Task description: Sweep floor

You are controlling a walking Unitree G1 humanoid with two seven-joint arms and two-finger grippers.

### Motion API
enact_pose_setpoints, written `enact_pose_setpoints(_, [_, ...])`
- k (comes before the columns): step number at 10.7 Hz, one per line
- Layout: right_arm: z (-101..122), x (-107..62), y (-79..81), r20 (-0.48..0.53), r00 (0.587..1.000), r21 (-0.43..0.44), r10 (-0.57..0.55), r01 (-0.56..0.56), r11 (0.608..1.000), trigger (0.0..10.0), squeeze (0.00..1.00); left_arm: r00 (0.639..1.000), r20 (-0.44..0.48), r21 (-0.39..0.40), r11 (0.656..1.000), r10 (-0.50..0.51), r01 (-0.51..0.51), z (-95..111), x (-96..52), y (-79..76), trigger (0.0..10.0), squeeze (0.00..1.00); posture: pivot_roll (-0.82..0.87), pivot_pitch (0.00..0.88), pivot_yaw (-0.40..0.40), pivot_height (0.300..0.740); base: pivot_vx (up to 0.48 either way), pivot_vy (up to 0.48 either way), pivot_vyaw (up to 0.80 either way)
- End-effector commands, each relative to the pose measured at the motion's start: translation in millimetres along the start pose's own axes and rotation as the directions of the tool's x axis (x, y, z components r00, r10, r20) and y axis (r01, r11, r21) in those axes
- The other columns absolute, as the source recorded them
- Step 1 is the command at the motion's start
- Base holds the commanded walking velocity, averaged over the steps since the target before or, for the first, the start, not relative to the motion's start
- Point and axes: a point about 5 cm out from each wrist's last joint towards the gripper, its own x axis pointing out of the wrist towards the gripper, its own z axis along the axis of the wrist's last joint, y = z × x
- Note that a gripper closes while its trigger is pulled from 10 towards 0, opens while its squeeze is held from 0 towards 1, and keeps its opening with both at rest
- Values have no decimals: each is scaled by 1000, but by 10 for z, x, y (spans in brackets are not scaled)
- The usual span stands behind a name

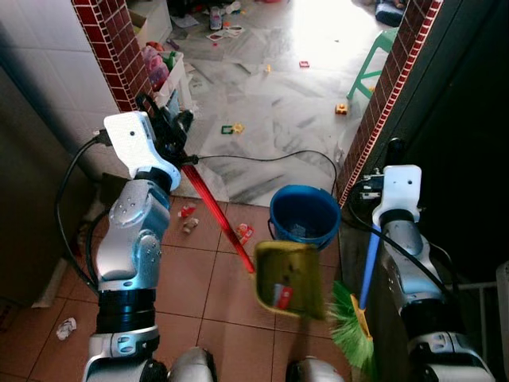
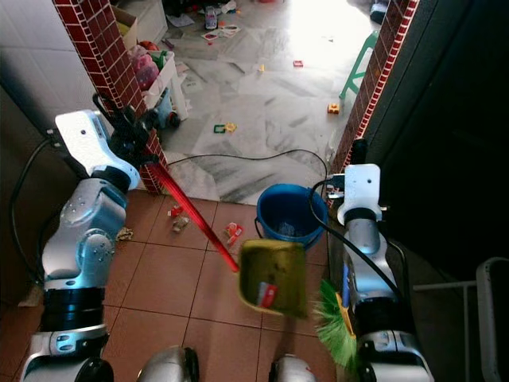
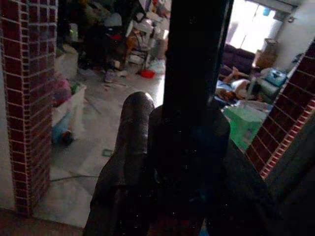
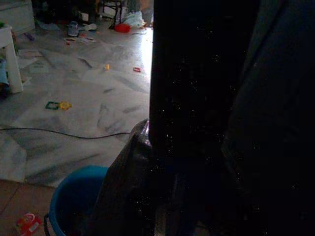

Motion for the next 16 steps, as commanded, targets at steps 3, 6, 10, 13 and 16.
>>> enact_pose_setpoints(3, [-27,30,-23,-6,1000,-36,13,-13,999,10000,0,977,22,17,978,-210,209,245,9,-187,10000,0,-16,7,8,740,0,0,0])
enact_pose_setpoints(6, [-32,51,19,-5,999,-34,37,-38,999,10000,0,951,24,-7,951,-308,309,350,62,-276,10000,0,-18,0,5,740,0,0,0])
enact_pose_setpoints(10, [-87,22,57,-12,999,-30,51,-51,998,10000,0,956,210,-50,974,-206,221,762,188,-190,10000,0,-19,8,9,740,0,0,0])
enact_pose_setpoints(13, [-112,0,100,-18,998,-25,62,-62,998,10000,0,945,314,-48,993,-92,112,1014,268,-93,10000,0,-15,12,8,740,0,0,0])
enact_pose_setpoints(16, [-121,-7,110,-18,998,-22,63,-63,998,10000,0,936,351,20,999,17,-26,979,329,92,10000,0,-19,16,14,740,0,0,0])
